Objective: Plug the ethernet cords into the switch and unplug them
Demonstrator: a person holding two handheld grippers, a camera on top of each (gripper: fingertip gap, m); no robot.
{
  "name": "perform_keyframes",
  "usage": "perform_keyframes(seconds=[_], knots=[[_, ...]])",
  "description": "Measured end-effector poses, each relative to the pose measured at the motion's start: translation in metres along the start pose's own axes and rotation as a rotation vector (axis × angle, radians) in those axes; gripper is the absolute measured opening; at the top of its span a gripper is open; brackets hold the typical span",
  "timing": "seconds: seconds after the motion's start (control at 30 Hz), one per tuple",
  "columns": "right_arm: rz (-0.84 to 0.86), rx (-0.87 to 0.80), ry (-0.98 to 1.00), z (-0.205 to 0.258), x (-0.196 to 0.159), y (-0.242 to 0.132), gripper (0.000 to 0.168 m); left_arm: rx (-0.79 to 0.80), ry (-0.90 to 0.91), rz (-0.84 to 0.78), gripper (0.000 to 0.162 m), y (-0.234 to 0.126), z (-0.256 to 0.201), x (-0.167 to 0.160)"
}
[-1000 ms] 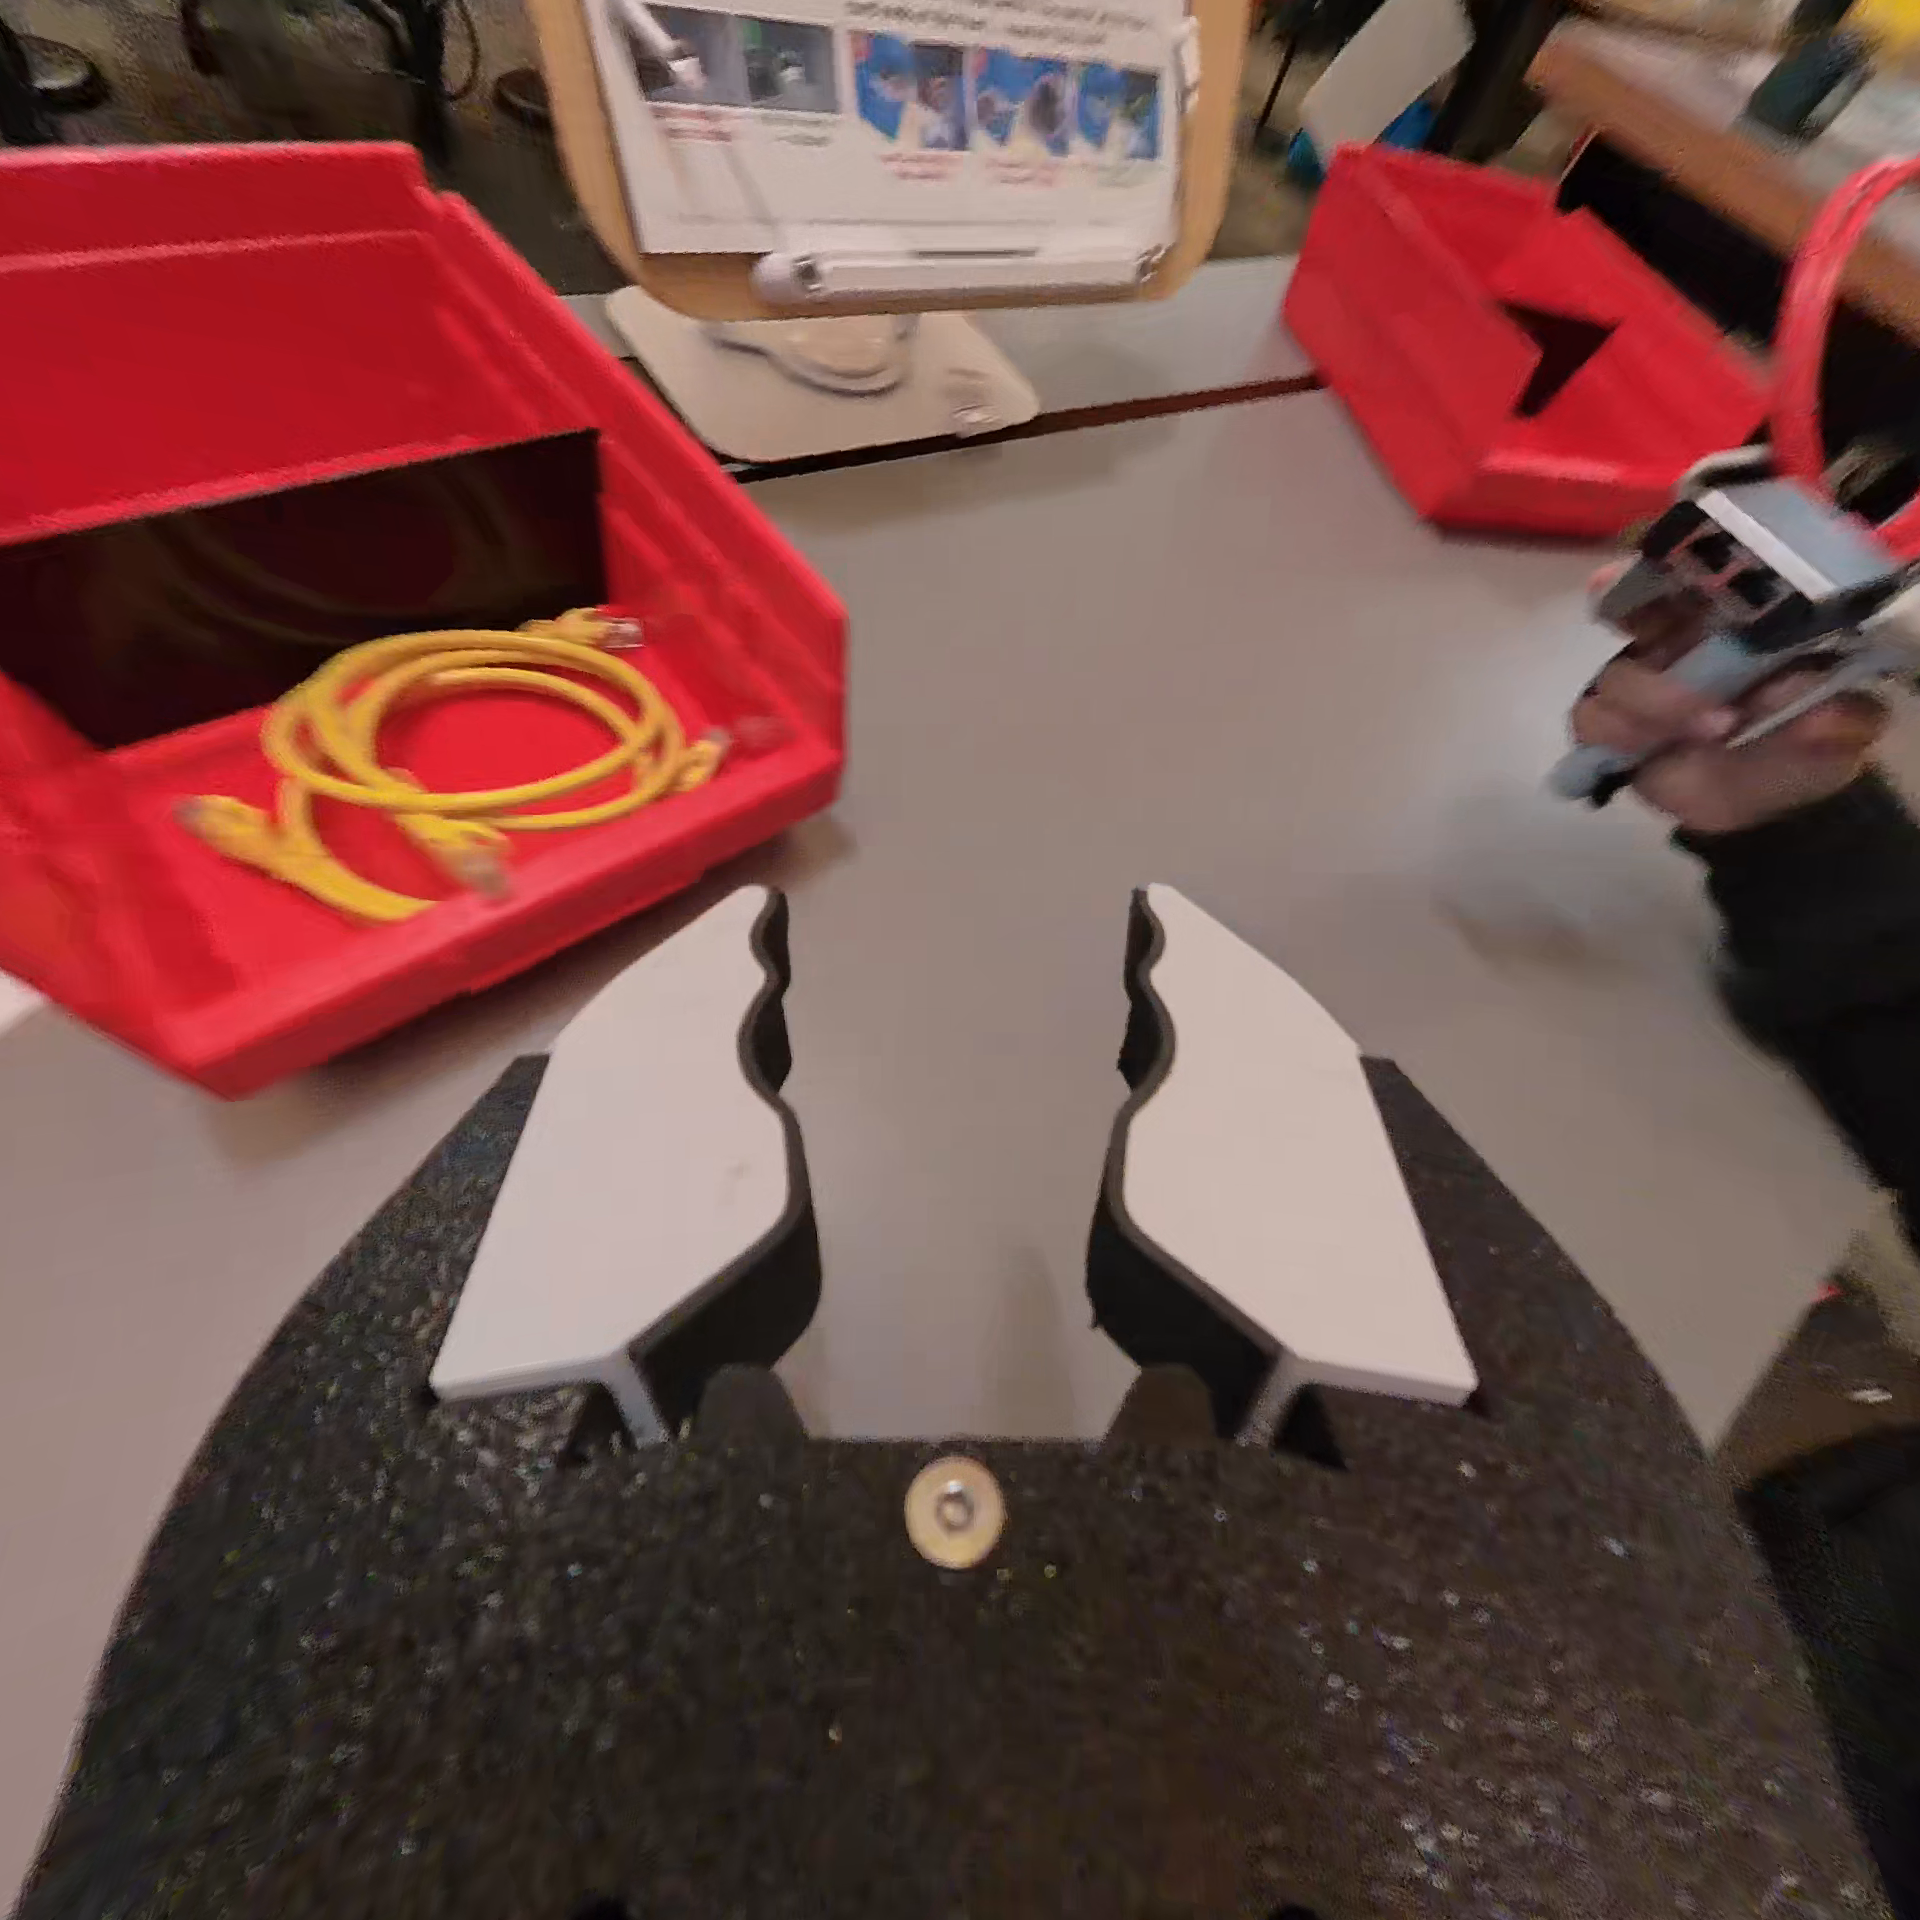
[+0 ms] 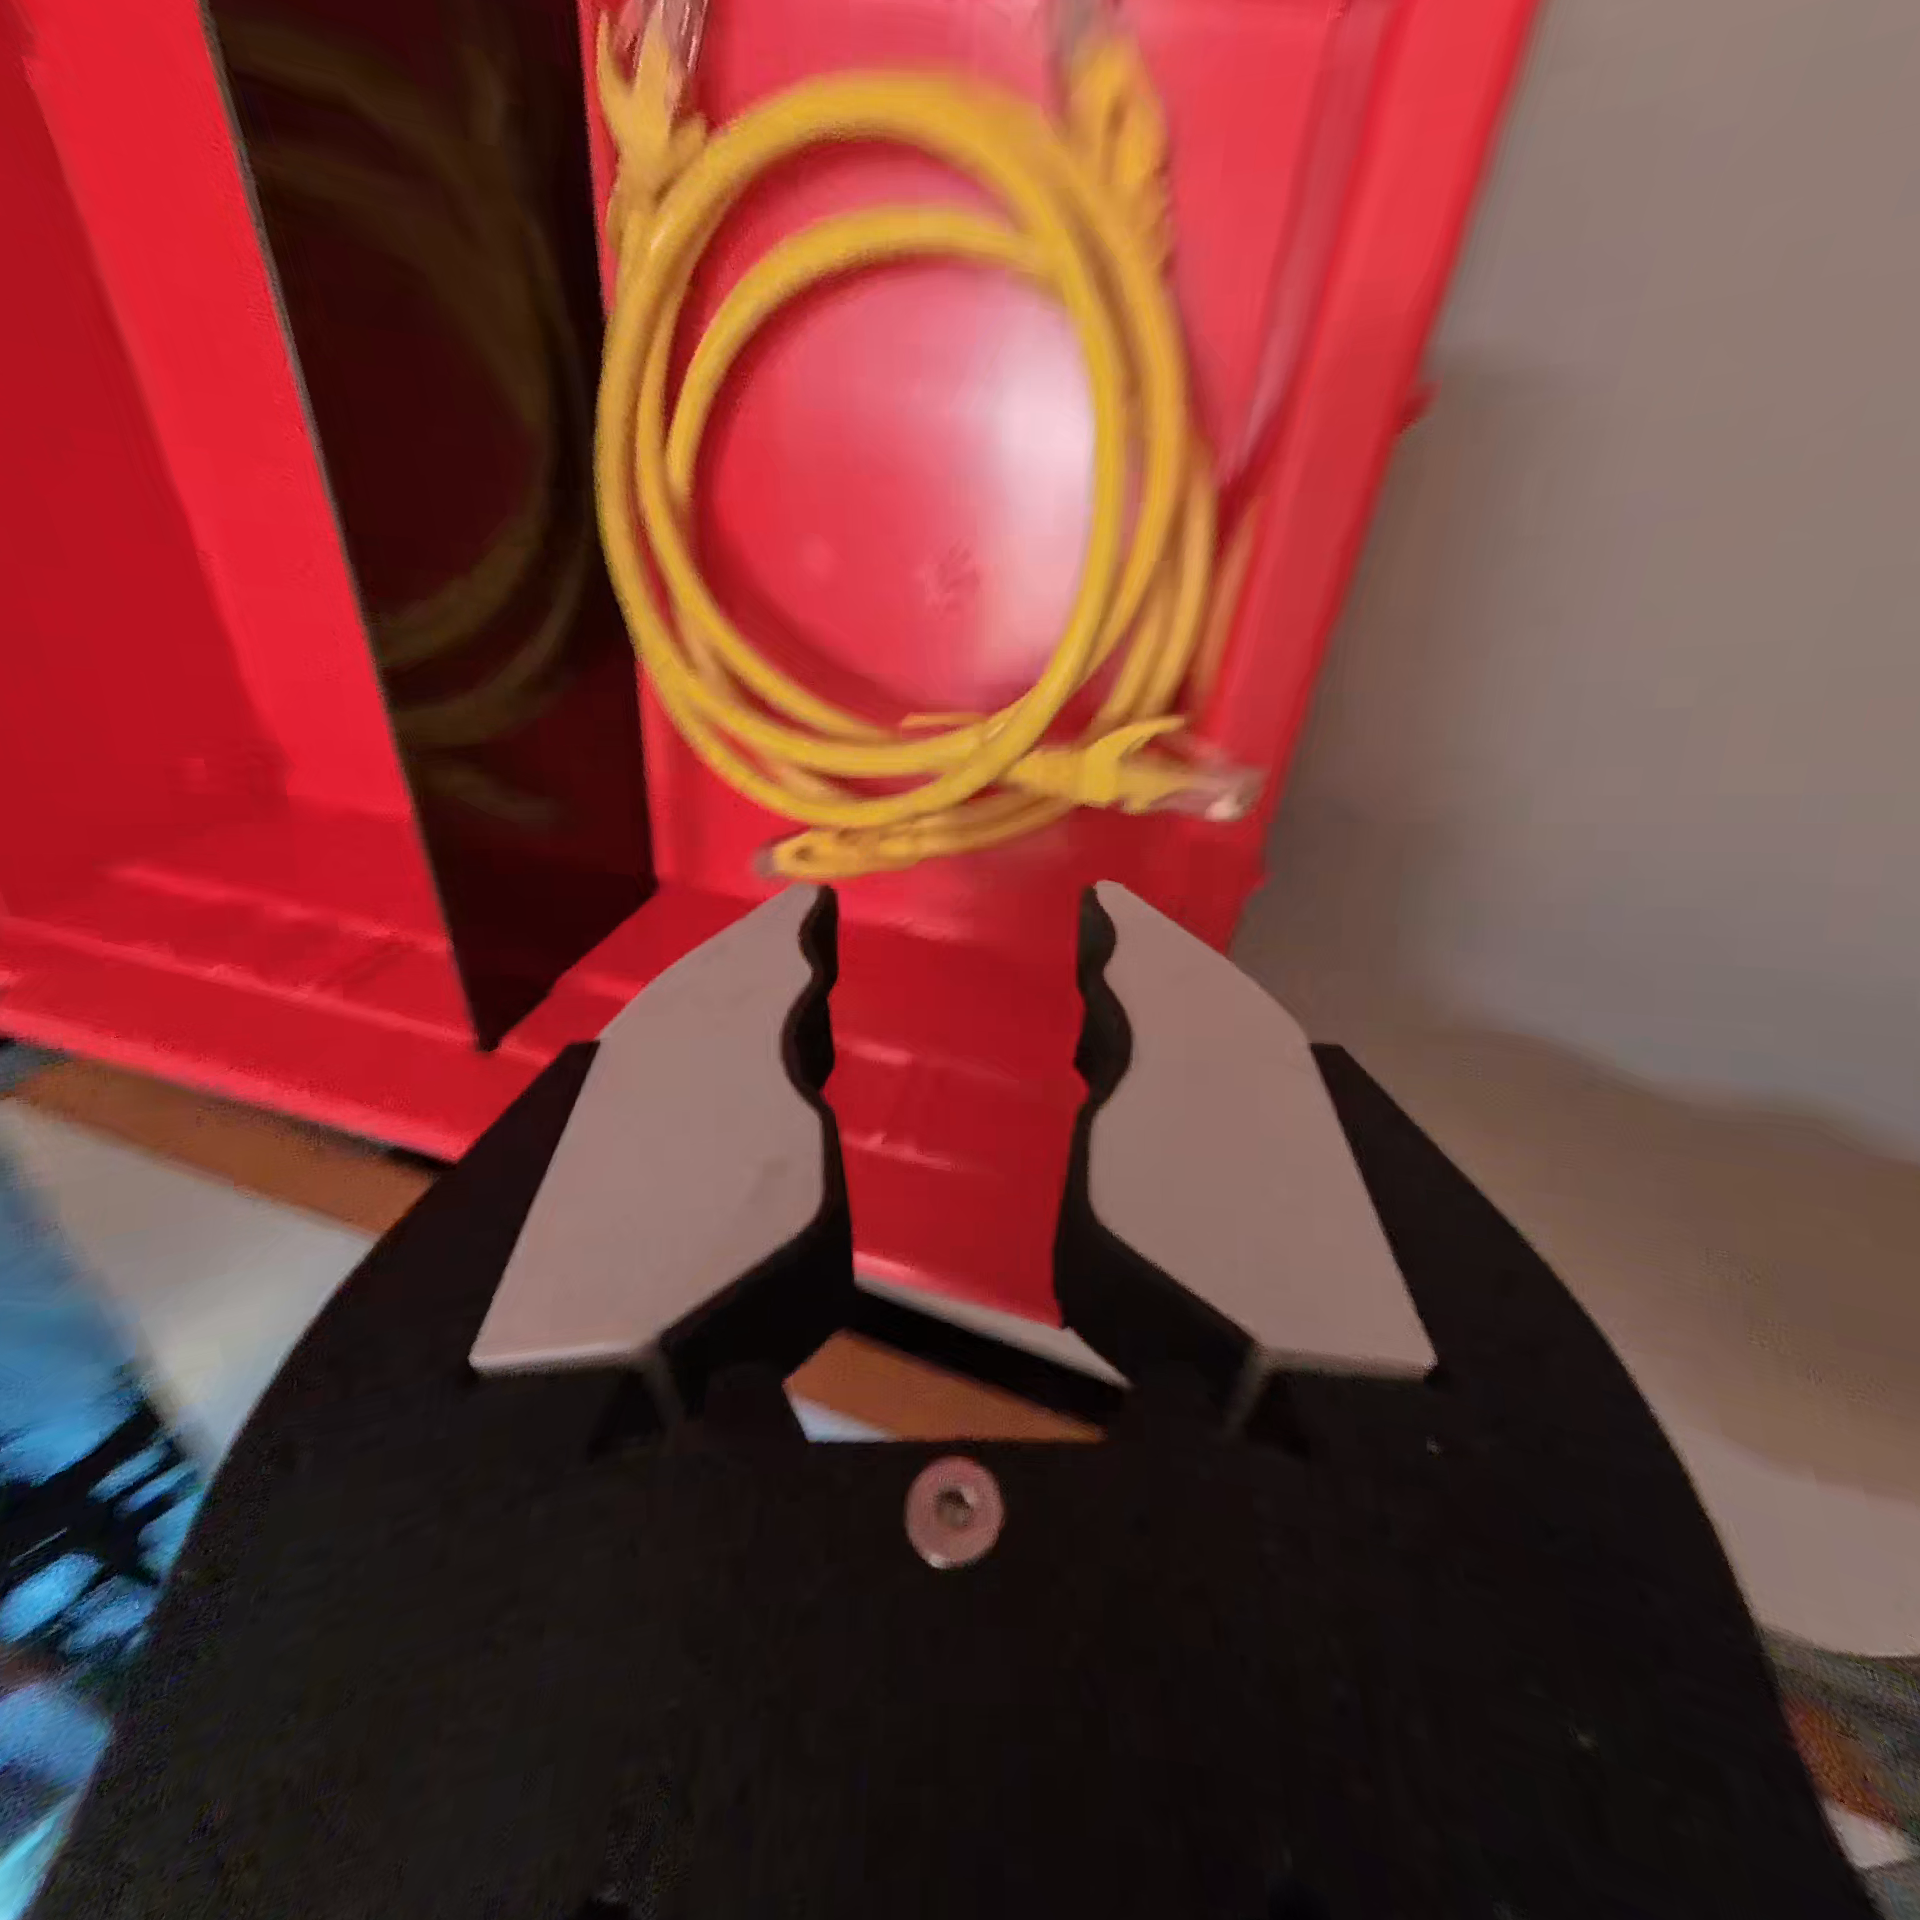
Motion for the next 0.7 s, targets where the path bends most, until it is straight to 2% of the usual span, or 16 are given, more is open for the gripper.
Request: perform_keyframes(seconds=[0.03,0.23,0.33,0.37,0.4,0.43,0.53,0.6,0.7], knots=[[0.009,0.004,-0.001,0.0,-0.001,0.001,0.064,0.051,0.068,0.048,0.044,0.004,0.004,-0.005],[-0.011,0.009,-0.001,0.003,0.0,0.001,0.063,0.22,0.418,-0.014,0.061,0.023,0.0,0.014],[0.01,0.015,-0.011,0.004,-0.001,0.003,0.064,0.257,0.527,-0.022,0.055,0.033,0.001,0.019],[0.01,0.014,-0.008,0.004,-0.002,0.004,0.064,0.259,0.558,-0.03,0.048,0.037,0.001,0.02],[0.009,0.015,-0.008,0.004,-0.002,0.004,0.064,0.239,0.573,-0.025,0.034,0.041,-0.001,0.019],[0.008,0.016,-0.01,0.005,-0.002,0.004,0.063,0.224,0.569,-0.011,0.026,0.044,-0.003,0.017],[-0.003,0.009,-0.011,0.005,-0.001,0.004,0.063,0.245,0.505,-0.054,0.015,0.038,-0.001,0.023],[-0.015,0.004,-0.01,0.005,0.0,0.002,0.064,0.306,0.402,-0.146,0.012,0.012,0.01,0.038],[-0.025,-0.002,-0.016,0.005,0.003,0.001,0.063,0.416,0.243,-0.28,0.012,-0.046,0.026,0.056]])
Point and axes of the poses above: each gripper's, where its closed fingertips meet, y out along the fingers, x out of its top, z = x × y across the jaws, the point moved 2 cm from there along -y, back along the fingers, and after that the axes turned 11 degrees about x, right-handed, at the moved point
